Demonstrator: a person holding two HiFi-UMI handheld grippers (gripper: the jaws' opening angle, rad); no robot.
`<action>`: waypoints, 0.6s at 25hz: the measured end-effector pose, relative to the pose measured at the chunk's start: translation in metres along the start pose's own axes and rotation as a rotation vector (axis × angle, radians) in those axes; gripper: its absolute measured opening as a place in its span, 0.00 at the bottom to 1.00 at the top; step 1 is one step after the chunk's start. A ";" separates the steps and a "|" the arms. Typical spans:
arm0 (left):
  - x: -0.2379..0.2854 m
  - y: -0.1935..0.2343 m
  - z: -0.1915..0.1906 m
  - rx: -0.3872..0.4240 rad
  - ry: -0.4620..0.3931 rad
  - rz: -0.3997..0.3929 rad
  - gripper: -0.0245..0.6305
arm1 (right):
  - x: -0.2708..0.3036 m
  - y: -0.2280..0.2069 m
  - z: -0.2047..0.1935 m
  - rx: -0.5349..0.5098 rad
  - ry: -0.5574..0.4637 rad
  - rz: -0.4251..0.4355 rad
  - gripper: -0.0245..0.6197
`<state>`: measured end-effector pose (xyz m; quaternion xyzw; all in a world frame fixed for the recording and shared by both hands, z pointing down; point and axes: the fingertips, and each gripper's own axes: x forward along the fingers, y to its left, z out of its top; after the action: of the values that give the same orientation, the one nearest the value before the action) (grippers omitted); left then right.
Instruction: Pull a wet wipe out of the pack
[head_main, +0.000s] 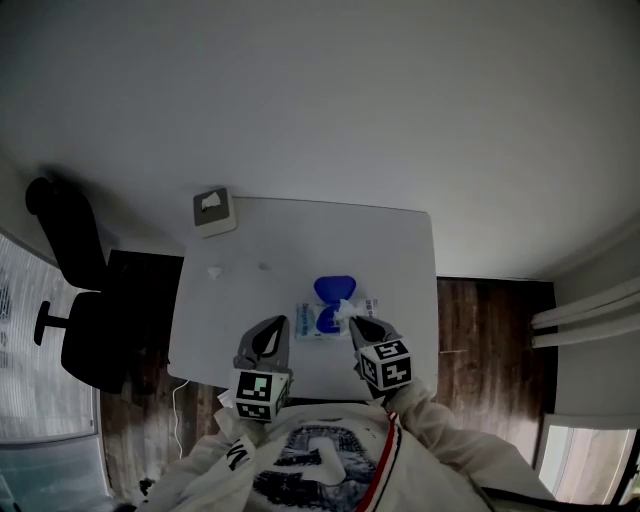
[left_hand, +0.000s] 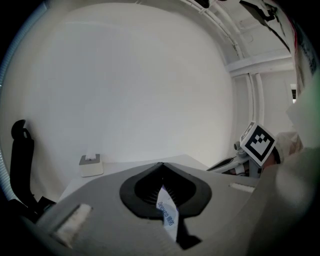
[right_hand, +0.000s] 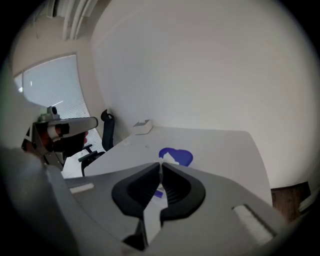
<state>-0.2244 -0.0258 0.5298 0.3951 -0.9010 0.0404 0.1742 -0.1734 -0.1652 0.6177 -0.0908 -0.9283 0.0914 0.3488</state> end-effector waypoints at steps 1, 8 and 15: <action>0.001 0.000 0.004 0.005 -0.009 -0.005 0.04 | -0.003 0.001 0.003 -0.008 -0.012 -0.004 0.06; 0.007 0.003 0.018 0.039 -0.031 -0.032 0.04 | -0.024 0.004 0.031 0.007 -0.105 -0.048 0.06; 0.006 0.013 0.036 0.060 -0.072 -0.042 0.04 | -0.046 0.007 0.061 -0.012 -0.210 -0.101 0.06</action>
<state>-0.2473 -0.0287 0.4988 0.4202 -0.8966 0.0496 0.1307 -0.1791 -0.1757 0.5416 -0.0360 -0.9637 0.0770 0.2530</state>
